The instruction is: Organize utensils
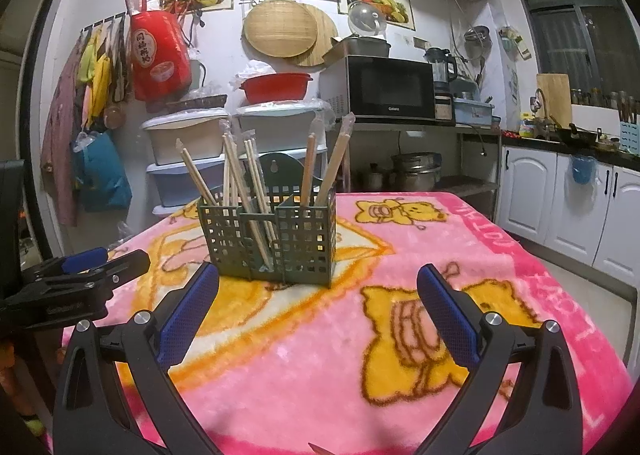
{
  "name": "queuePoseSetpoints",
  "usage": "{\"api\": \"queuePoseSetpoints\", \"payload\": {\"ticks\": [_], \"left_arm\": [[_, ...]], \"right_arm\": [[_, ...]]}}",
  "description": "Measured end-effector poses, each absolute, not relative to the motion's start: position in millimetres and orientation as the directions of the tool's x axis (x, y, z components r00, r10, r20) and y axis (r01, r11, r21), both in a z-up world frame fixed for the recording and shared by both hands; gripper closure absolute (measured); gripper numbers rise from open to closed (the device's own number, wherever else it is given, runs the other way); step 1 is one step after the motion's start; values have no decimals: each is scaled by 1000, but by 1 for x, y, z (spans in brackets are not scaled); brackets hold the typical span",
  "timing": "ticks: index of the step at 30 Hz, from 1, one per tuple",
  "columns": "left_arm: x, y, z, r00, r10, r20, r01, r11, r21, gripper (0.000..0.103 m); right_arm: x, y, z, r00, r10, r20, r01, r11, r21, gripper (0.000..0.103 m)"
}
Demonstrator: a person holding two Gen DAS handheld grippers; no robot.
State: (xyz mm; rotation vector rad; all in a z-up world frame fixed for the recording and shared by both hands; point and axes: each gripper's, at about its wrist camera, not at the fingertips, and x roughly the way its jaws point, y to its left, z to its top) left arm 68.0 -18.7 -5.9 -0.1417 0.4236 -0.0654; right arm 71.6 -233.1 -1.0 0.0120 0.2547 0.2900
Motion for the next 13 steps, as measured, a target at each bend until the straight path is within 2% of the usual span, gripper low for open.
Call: {"api": "queuePoseSetpoints", "payload": {"ticks": [8,13], "left_arm": [[79,-2,0,878,-119,-464,9,972,-233,10],[102,38,5,833,-41,-552,-128,956,-264,10]], "right_arm": [[76,-239,0,923,279,-267,-271,960,65,6],[97,-259,6,917,229,-326,-221,973,63,6]]}}
